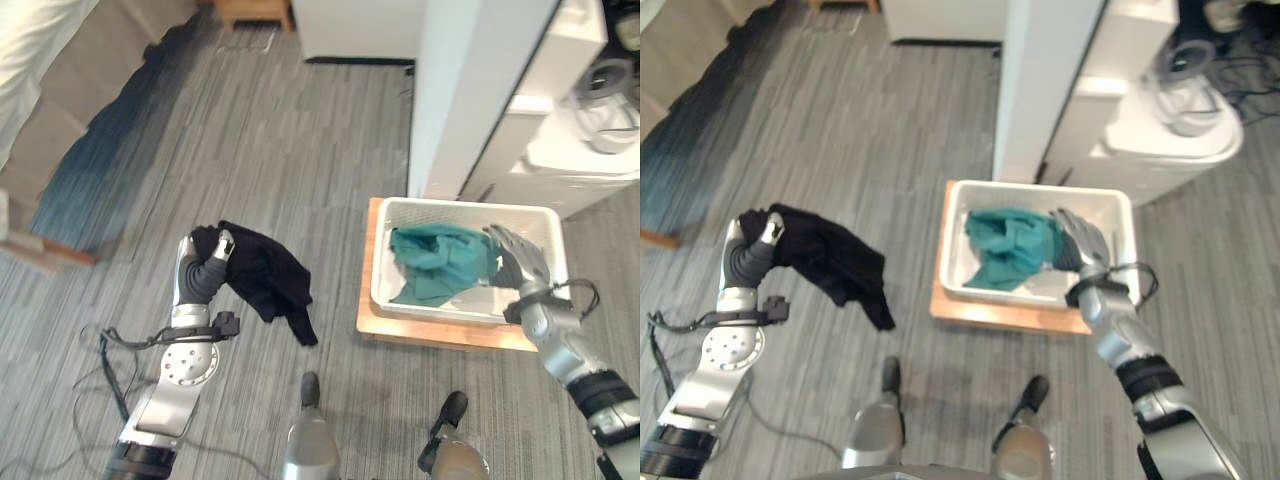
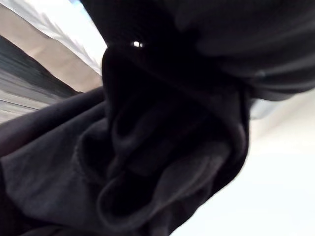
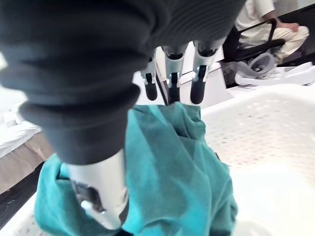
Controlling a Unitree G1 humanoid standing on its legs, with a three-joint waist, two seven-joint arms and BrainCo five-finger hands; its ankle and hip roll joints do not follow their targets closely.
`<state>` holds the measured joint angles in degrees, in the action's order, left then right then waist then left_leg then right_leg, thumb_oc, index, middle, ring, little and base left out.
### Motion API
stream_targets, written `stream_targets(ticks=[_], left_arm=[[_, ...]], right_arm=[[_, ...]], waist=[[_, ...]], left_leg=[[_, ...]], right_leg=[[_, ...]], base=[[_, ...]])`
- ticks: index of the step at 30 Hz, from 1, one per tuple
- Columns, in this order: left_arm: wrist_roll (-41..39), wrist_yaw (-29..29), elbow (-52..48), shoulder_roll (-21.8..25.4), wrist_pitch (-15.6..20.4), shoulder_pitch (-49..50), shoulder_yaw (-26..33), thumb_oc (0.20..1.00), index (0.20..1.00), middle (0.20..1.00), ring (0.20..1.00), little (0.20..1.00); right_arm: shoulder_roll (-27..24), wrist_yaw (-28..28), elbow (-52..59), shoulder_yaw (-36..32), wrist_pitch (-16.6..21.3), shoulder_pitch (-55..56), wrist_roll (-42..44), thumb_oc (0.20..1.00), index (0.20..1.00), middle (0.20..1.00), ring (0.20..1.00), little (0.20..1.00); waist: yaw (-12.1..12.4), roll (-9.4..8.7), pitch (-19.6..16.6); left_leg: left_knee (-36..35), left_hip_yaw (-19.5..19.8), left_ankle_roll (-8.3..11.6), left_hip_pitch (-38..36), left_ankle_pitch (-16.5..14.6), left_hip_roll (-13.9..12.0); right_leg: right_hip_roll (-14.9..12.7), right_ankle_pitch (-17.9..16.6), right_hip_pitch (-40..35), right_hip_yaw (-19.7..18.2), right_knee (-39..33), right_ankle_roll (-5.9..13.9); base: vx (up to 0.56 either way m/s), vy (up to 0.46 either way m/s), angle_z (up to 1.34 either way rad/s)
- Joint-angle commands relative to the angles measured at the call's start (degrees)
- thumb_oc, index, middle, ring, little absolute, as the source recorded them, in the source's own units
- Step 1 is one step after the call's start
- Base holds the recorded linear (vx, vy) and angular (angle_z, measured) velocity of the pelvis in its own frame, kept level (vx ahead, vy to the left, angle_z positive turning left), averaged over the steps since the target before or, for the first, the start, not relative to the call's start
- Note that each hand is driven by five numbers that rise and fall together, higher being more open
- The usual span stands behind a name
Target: Tidy up the quilt and then pick up the clothes from the bed and put them into the laundry hamper.
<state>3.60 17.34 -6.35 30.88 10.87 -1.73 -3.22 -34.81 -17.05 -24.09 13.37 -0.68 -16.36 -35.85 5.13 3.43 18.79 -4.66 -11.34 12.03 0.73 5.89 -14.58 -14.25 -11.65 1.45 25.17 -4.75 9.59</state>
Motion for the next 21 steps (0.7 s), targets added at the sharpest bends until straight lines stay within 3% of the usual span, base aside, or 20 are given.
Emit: stream_targets(ticks=[1,2,3,8,14,15,21], left_arm=[[3.3,2.7,-0.2,0.0,2.7,-5.5,-1.6,0.2,0.2,0.2,0.2,0.2],[4.4,3.1,0.5,-0.7,2.0,-9.5,-2.7,0.2,0.2,0.2,0.2,0.2],[4.4,3.2,0.6,-0.7,2.0,-9.7,-2.8,0.2,0.2,0.2,0.2,0.2],[6.4,2.3,8.2,-2.0,0.0,-23.6,-8.6,0.2,0.2,0.2,0.2,0.2],[7.9,3.3,16.2,-1.7,-1.1,-33.9,-12.2,0.2,0.2,0.2,0.2,0.2],[8.2,4.2,19.9,-0.9,-2.1,-39.9,-14.0,0.2,0.2,0.2,0.2,0.2],[7.1,4.3,24.2,-2.8,-2.9,-46.1,-17.0,0.2,0.2,0.2,0.2,0.2]], right_arm=[[0.6,-1.4,1.3,-3.2,-0.8,5.9,4.0,1.0,1.0,1.0,1.0,1.0],[1.2,-1.3,1.0,-5.1,-1.2,9.5,5.3,1.0,1.0,1.0,1.0,1.0],[1.1,-1.3,1.2,-5.3,-1.2,9.6,5.3,1.0,1.0,1.0,1.0,1.0],[0.8,0.6,-0.1,-7.7,-0.9,16.5,8.0,1.0,1.0,1.0,1.0,1.0],[0.5,1.7,-0.7,-6.7,-0.1,18.1,8.3,1.0,1.0,1.0,1.0,1.0],[0.5,2.3,-1.1,-5.9,0.0,19.6,8.6,1.0,1.0,1.0,1.0,1.0],[1.4,2.9,-4.6,-4.5,-0.5,20.5,9.1,1.0,1.0,1.0,1.0,1.0]], waist=[[-3.1,-2.33,-8.0],[-5.3,-2.51,-8.9],[-5.1,-2.55,-8.9],[-10.8,-2.65,-10.7],[-13.2,-2.57,-10.8],[-14.7,-2.5,-10.5],[-15.9,-2.55,-9.6]], left_leg=[[-0.3,-2.5,-0.05,-3.4,-3.1,1.6],[-0.3,-3.6,-0.31,-5.2,-4.0,1.5],[-0.3,-3.7,-0.39,-5.0,-3.7,1.6],[-0.3,-7.1,-0.85,-8.4,-4.8,1.7],[-0.3,-9.3,-0.75,-9.6,-5.0,1.6],[-0.3,-10.0,-0.59,-9.5,-4.8,1.5],[-0.3,-10.1,-0.46,-8.1,-4.4,1.6]], right_leg=[[-1.5,8.8,-3.8,-1.7,0.0,4.49],[-1.1,9.3,-4.3,-2.8,0.1,4.61],[-1.2,8.9,-4.1,-2.9,0.0,4.53],[-0.5,8.8,-3.6,-6.4,0.1,4.7],[0.2,8.5,-2.8,-8.2,-0.1,4.92],[0.5,8.2,-1.9,-8.7,0.0,5.14],[0.6,7.7,0.2,-9.3,0.0,5.25]], base=[[0.08,-0.011,-0.39],[0.08,-0.011,-0.38],[0.07,-0.015,-0.54],[0.07,0.0,-0.41],[0.03,-0.01,-0.39],[0.0,-0.022,-0.16],[0.0,-0.009,-0.1]])
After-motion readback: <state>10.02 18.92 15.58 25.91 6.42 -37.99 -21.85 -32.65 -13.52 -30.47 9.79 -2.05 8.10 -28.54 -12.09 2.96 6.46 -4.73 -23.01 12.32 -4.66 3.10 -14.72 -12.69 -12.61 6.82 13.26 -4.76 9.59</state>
